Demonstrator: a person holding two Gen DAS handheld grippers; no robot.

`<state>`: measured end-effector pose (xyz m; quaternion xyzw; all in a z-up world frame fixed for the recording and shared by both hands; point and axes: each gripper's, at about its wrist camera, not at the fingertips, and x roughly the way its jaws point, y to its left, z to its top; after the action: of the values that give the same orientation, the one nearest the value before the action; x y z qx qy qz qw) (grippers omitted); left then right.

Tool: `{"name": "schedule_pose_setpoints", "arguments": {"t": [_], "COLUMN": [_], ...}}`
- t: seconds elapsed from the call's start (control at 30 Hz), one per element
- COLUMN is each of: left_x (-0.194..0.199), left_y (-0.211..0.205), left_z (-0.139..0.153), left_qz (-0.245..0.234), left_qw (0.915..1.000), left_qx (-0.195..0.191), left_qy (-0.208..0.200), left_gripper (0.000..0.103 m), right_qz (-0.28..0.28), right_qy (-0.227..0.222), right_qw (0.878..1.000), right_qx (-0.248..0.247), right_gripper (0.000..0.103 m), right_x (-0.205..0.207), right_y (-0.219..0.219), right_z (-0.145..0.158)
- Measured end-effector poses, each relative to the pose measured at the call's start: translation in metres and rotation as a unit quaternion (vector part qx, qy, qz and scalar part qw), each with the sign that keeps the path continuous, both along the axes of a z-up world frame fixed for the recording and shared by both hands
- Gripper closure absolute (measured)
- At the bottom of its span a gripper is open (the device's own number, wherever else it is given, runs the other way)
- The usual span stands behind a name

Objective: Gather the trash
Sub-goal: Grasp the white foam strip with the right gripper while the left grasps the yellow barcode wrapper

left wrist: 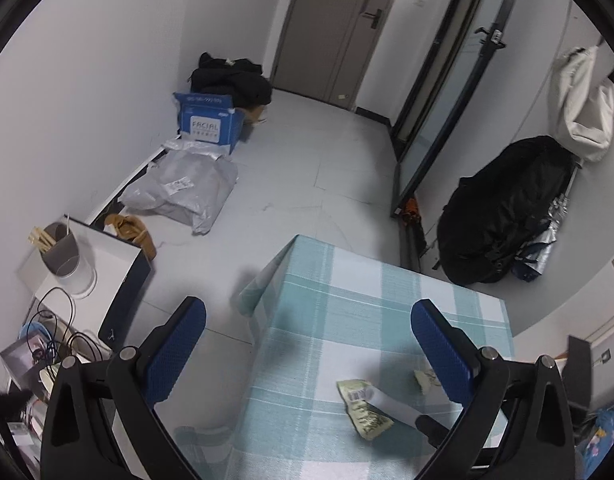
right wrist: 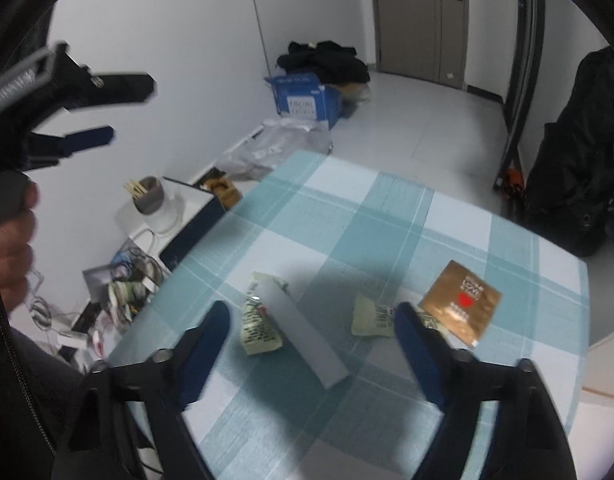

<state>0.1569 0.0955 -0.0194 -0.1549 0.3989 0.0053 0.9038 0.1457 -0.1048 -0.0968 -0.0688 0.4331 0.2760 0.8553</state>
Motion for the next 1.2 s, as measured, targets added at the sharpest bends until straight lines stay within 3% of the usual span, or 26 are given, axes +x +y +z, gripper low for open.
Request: {"name": "schedule_pose_setpoints", "arguments": {"t": [0.17,0.37,0.57,0.63,0.7,1.0,1.2], "left_x": [0.006,0.011,0.017,0.018,0.018,0.023,0.027], "left_y": [0.010,0.017,0.011,0.010,0.010,0.011,0.011], "left_z": [-0.006,-0.008,-0.013,-0.013,-0.014,-0.023,-0.033], "left_qz": [0.009,0.012,0.005,0.003,0.002,0.017,0.021], "left_qw": [0.9999,0.9996,0.9995,0.9995,0.9996,0.9985,0.9967], "left_qx": [0.003,-0.021,-0.013,-0.011,-0.007,-0.007,-0.017], "left_qy": [0.010,0.016,0.027,0.028,0.029,0.052,0.077], "left_gripper": [0.002,0.002,0.002,0.002,0.002,0.002,0.002], "right_qz": [0.014,0.057,0.070,0.073,0.077,0.084,0.077], "right_qy": [0.048,0.047,0.078,0.076,0.072,0.066,0.048], "right_qw": [0.999,0.997,0.994,0.994,0.994,0.994,0.995], "right_qx": [0.002,-0.004,0.019,0.021,0.017,0.021,0.043], "right_gripper": [0.043,0.044,0.058,0.064,0.077,0.093,0.096], "right_x": [0.017,0.024,0.029,0.030,0.030,0.028,0.026], "right_y": [0.010,0.030,0.031,0.031,0.034,0.032,0.020], "right_z": [-0.025,-0.036,-0.050,-0.050,-0.049,-0.044,-0.030]}}
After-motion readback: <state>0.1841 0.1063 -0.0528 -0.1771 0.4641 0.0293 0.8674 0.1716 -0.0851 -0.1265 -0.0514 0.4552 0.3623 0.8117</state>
